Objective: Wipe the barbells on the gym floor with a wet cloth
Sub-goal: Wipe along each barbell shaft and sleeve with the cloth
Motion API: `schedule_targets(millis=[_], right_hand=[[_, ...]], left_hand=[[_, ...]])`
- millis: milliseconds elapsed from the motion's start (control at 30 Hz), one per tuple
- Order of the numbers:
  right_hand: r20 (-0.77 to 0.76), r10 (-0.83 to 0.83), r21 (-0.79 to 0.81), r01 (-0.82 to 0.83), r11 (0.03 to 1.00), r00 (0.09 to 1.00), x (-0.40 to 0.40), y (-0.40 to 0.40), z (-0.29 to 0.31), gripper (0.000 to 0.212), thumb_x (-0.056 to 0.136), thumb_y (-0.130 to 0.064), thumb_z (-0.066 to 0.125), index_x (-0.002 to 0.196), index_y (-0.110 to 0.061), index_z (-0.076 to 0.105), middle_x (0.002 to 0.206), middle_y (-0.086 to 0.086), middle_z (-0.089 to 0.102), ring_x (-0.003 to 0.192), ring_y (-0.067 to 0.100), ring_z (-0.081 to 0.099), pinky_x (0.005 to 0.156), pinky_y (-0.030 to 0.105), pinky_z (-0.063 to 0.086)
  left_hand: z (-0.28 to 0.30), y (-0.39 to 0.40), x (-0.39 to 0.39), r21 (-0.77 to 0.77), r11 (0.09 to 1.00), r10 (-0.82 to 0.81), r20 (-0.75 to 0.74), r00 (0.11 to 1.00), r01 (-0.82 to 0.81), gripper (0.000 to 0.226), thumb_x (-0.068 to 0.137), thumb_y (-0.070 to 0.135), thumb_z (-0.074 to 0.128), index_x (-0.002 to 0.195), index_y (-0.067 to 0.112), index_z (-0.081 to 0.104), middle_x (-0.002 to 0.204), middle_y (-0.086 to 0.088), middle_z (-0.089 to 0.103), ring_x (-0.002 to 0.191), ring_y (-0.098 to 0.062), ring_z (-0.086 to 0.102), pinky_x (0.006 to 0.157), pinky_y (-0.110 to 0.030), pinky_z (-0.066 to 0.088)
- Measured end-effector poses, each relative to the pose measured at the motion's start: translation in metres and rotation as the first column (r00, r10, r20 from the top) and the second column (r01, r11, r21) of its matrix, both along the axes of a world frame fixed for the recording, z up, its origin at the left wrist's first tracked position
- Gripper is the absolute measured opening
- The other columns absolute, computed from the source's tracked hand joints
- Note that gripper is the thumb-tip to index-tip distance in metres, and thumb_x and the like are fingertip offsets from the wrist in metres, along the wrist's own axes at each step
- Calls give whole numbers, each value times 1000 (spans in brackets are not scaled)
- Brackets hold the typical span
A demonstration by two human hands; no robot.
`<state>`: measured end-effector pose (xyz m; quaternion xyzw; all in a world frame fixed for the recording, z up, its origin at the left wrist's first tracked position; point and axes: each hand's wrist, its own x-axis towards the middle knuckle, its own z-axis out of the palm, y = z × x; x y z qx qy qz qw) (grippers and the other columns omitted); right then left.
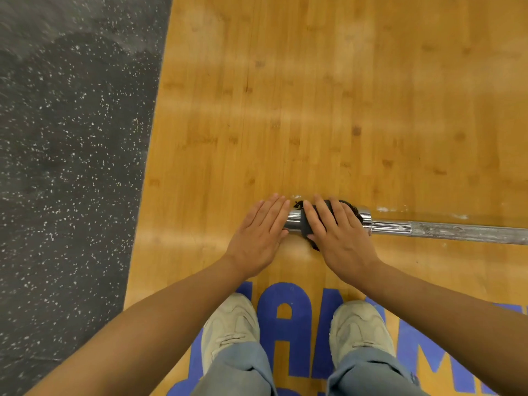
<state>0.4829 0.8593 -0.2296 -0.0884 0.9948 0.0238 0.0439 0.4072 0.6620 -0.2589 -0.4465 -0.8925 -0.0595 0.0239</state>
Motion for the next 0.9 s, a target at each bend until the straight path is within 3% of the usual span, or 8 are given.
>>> schedule_targets(millis=[133, 233, 300, 400, 500, 567, 667, 900], right_hand=[[-24, 80, -52, -82, 995, 996, -15, -1, -3, 51, 103, -33, 32, 141, 0, 40, 128, 23, 60, 108, 42, 61, 88, 49, 54], [-87, 114, -121, -124, 985, 990, -17, 8, 8, 52, 87, -7, 62, 135, 1, 45, 119, 22, 63, 103, 41, 64, 82, 45, 56], [-140, 99, -163, -122, 979, 985, -14, 18, 24, 61, 74, 7, 66, 133, 1, 53, 119, 22, 63, 107, 39, 63, 77, 41, 57], [-226, 94, -175, -136, 975, 969, 1, 37, 45, 53, 85, 7, 42, 137, -1, 51, 132, 24, 57, 122, 39, 51, 92, 42, 53], [-167, 40, -131, -62, 989, 985, 23, 61, 38, 62, 83, 15, 53, 142, -4, 49, 144, 24, 49, 132, 42, 46, 101, 48, 48], [-98, 35, -76, -43, 996, 995, 34, 66, 23, 56, 92, 1, 59, 146, -7, 46, 151, 23, 43, 138, 42, 41, 105, 50, 45], [-72, -13, -71, 8, 997, 997, 34, 61, 11, 49, 104, -29, 35, 146, -6, 46, 151, 23, 42, 139, 42, 41, 106, 50, 45], [-27, -233, -118, 228, 966, 972, 6, 33, 6, 53, 104, -32, 32, 133, 5, 56, 129, 24, 60, 122, 43, 56, 99, 48, 52]], left_hand=[[-1, 0, -2, 4, 1000, 16, 24, 1000, -16, 52, 108, 32, 13, 145, 2, 34, 146, -13, 48, 141, -26, 36, 116, -41, 25], [-2, -1, -4, 8, 1000, -3, 10, 1000, 3, 50, 108, 33, 18, 145, 3, 35, 144, -13, 51, 139, -26, 36, 116, -39, 25], [-2, -1, -5, 13, 1000, -10, 4, 1000, 10, 50, 108, 33, 20, 144, 3, 36, 143, -13, 52, 137, -25, 38, 115, -39, 25], [0, 0, -3, 22, 1000, -4, 11, 1000, 4, 50, 107, 33, 20, 143, 2, 39, 141, -14, 54, 132, -25, 42, 114, -39, 26], [9, 5, -4, 25, 1000, -16, 3, 1000, 16, 54, 108, 32, 19, 136, -1, 52, 134, -15, 59, 123, -28, 53, 112, -39, 28], [13, 16, -3, 36, 998, -54, 17, 998, 53, 55, 107, 32, 20, 131, 0, 57, 130, -15, 61, 119, -29, 57, 110, -39, 31], [14, 36, 2, 30, 999, -39, 72, 997, 37, 57, 108, 34, 17, 132, 1, 56, 131, -14, 61, 119, -29, 58, 106, -39, 32], [6, 38, 3, -34, 998, -57, -45, 997, 56, 53, 108, 35, 18, 134, 0, 49, 131, -16, 60, 116, -29, 58, 105, -39, 33]])
